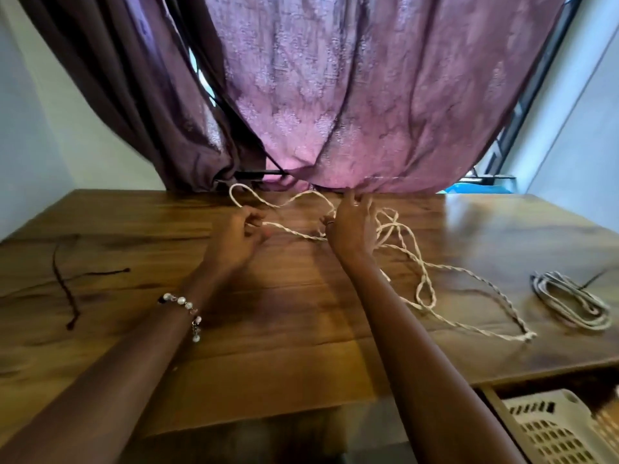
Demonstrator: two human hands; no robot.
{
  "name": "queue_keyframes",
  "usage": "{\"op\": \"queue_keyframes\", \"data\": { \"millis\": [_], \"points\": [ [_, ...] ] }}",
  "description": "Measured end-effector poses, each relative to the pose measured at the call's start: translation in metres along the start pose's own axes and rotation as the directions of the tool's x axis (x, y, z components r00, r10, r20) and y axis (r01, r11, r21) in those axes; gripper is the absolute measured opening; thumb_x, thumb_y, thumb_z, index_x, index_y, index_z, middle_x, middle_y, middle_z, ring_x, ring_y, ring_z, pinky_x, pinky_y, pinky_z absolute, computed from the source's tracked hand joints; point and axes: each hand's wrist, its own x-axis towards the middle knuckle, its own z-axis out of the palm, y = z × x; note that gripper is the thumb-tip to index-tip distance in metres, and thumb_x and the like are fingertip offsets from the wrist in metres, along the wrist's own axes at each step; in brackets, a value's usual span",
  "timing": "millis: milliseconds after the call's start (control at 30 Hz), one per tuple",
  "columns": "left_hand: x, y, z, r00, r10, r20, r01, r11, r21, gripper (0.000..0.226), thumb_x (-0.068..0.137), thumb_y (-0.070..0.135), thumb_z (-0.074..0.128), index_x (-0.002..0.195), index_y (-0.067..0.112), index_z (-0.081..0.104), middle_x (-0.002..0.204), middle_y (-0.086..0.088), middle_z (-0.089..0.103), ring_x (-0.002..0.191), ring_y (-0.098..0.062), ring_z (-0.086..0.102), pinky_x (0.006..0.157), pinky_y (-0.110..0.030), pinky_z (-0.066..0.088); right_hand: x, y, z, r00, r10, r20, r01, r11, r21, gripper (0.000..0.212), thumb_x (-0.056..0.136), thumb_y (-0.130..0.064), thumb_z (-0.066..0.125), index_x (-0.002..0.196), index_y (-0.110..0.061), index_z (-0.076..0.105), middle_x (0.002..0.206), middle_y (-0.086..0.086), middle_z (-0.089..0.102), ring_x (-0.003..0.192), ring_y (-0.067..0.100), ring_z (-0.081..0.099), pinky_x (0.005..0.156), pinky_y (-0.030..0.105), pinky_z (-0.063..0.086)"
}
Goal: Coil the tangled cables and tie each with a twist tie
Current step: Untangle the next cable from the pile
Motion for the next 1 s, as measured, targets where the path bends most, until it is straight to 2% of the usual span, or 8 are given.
{"op": "queue_keyframes", "data": {
  "millis": [133, 233, 333, 433, 533, 700, 833, 1000],
  "points": [
    [0.011, -0.029, -0.003, 0.983, 0.153, 0.100, -0.181, 0.893, 0.412, 0.050, 0.075, 0.016, 0.076, 0.122, 0.013, 0.062, 0.117, -0.011, 0.059, 0.105, -0.031, 0.055, 0.090, -0.037, 0.043, 0.019, -0.012, 0.023, 0.985, -0.063, 0.160, 0.085, 0.987, -0.133, 0.041, 0.088, -0.031, 0.064, 0.123, -0.012, 0.058, 0.129, 0.016, 0.047, 0.123, 0.035, 0.041, 0.093, 0.039, 0.042],
    [0.015, -0.032, 0.000, 0.993, 0.068, 0.094, -0.113, 0.762, 0.637, 0.056, 0.084, 0.028, 0.065, 0.137, 0.030, 0.047, 0.139, 0.001, 0.045, 0.119, -0.031, 0.042, 0.094, -0.045, 0.041, 0.024, -0.011, 0.041, 0.966, -0.259, 0.020, 0.250, 0.950, 0.185, 0.028, 0.082, -0.029, 0.070, 0.104, -0.011, 0.069, 0.105, 0.019, 0.057, 0.103, 0.038, 0.052, 0.085, 0.041, 0.043],
    [0.023, -0.035, -0.005, 0.994, -0.040, 0.103, -0.048, 0.687, 0.725, 0.031, 0.092, 0.037, 0.052, 0.121, 0.029, 0.059, 0.138, 0.003, 0.046, 0.124, -0.029, 0.037, 0.095, -0.049, 0.035, 0.031, 0.001, 0.056, 0.958, -0.257, -0.129, 0.287, 0.867, 0.407, 0.026, 0.080, -0.030, 0.070, 0.090, -0.007, 0.069, 0.089, 0.017, 0.057, 0.083, 0.033, 0.056, 0.072, 0.040, 0.047],
    [0.028, -0.047, -0.016, 0.991, -0.069, 0.113, -0.028, 0.722, 0.691, 0.021, 0.092, 0.035, 0.052, 0.104, 0.027, 0.068, 0.120, 0.001, 0.060, 0.122, -0.031, 0.044, 0.096, -0.051, 0.035, 0.045, 0.017, 0.053, 0.971, -0.076, -0.229, 0.202, 0.775, 0.599, 0.019, 0.087, -0.030, 0.063, 0.086, -0.011, 0.062, 0.085, 0.013, 0.059, 0.076, 0.028, 0.060, 0.067, 0.042, 0.049],
    [0.032, -0.054, -0.019, 1.000, -0.015, -0.003, 0.013, 0.833, 0.553, 0.030, 0.089, 0.030, 0.058, 0.117, 0.019, 0.064, 0.122, -0.010, 0.057, 0.117, -0.034, 0.048, 0.096, -0.052, 0.039, 0.048, 0.020, 0.034, 0.971, 0.072, -0.229, 0.177, 0.430, 0.885, 0.016, 0.094, -0.022, 0.054, 0.084, -0.011, 0.058, 0.072, 0.005, 0.056, 0.065, 0.012, 0.058, 0.064, 0.036, 0.052],
    [0.032, -0.026, -0.021, 0.947, 0.240, -0.213, -0.137, 0.903, 0.408, 0.077, 0.075, 0.045, 0.071, 0.142, 0.024, 0.040, 0.133, -0.011, 0.045, 0.116, -0.035, 0.043, 0.093, -0.048, 0.039, 0.035, -0.004, 0.011, 0.995, -0.074, -0.063, 0.069, 0.087, 0.994, 0.017, 0.098, -0.016, 0.046, 0.088, -0.004, 0.054, 0.085, 0.008, 0.061, 0.079, 0.021, 0.061, 0.077, 0.035, 0.056],
    [0.029, -0.014, -0.017, 0.960, 0.276, -0.042, -0.240, 0.894, 0.379, 0.084, 0.066, 0.083, 0.045, 0.141, 0.049, 0.027, 0.144, 0.007, 0.030, 0.123, -0.027, 0.036, 0.098, -0.053, 0.038, 0.019, -0.030, 0.000, 0.965, -0.263, -0.006, -0.001, -0.025, 1.000, 0.023, 0.094, -0.025, 0.047, 0.082, -0.014, 0.064, 0.087, 0.004, 0.070, 0.084, 0.022, 0.067, 0.088, 0.046, 0.053],
    [0.025, -0.028, -0.013, 0.951, 0.287, -0.110, -0.196, 0.841, 0.504, 0.020, 0.082, 0.047, 0.062, 0.098, 0.036, 0.069, 0.124, 0.003, 0.049, 0.110, -0.027, 0.040, 0.090, -0.049, 0.037, 0.011, -0.036, -0.001, 0.927, -0.375, -0.030, 0.078, 0.114, 0.990, 0.021, 0.092, -0.021, 0.051, 0.087, -0.003, 0.061, 0.084, 0.010, 0.068, 0.077, 0.026, 0.066, 0.075, 0.039, 0.054]
  ]
}}
